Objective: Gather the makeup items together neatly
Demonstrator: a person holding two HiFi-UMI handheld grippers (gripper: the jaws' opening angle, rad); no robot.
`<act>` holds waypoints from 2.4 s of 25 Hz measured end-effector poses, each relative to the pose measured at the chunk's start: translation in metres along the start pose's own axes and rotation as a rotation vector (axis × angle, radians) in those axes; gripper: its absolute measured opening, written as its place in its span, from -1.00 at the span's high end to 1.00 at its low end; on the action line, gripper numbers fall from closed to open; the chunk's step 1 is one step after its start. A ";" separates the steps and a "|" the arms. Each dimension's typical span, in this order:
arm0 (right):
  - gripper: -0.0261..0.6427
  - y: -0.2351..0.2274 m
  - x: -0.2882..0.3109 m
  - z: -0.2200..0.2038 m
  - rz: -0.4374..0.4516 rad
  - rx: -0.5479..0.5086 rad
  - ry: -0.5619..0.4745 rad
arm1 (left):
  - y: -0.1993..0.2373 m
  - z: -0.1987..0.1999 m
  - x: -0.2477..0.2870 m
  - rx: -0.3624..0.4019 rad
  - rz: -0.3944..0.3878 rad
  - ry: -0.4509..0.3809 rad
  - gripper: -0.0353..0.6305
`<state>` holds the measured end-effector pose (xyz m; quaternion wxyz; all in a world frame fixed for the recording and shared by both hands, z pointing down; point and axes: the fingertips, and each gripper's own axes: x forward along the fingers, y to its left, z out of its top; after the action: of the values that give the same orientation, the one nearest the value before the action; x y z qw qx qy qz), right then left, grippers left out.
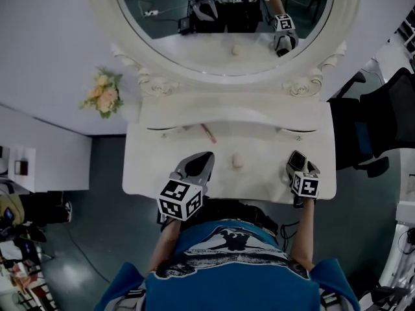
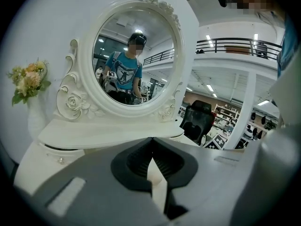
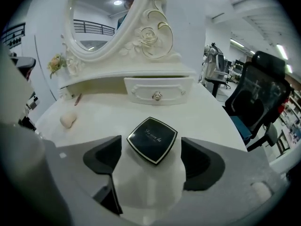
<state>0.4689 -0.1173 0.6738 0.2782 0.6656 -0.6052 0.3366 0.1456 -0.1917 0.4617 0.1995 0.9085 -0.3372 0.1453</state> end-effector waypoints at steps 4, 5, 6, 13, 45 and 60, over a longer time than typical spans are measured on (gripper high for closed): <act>-0.26 0.001 0.010 0.004 -0.008 0.034 -0.012 | 0.001 -0.004 -0.004 0.006 0.010 0.016 0.85; -0.25 0.000 0.013 0.004 -0.017 0.032 -0.010 | 0.001 -0.005 -0.005 0.007 0.014 0.019 0.85; -0.17 0.000 0.014 0.004 -0.026 0.029 -0.014 | 0.002 -0.005 -0.006 0.008 0.020 0.022 0.85; -0.14 -0.001 0.016 0.004 -0.026 0.077 -0.069 | 0.013 -0.016 -0.020 0.003 0.068 0.033 0.85; -0.11 0.347 0.015 0.030 0.418 -0.263 0.012 | 0.113 -0.024 -0.126 -0.058 0.135 -0.019 0.85; -0.13 0.349 0.040 0.014 0.307 -0.311 0.007 | 0.139 -0.026 -0.142 -0.070 0.121 -0.026 0.85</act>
<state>0.1259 -0.1926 0.6835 0.3252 0.5136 -0.7430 0.2800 -0.0546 -0.1974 0.4646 0.2177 0.8807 -0.3990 0.1333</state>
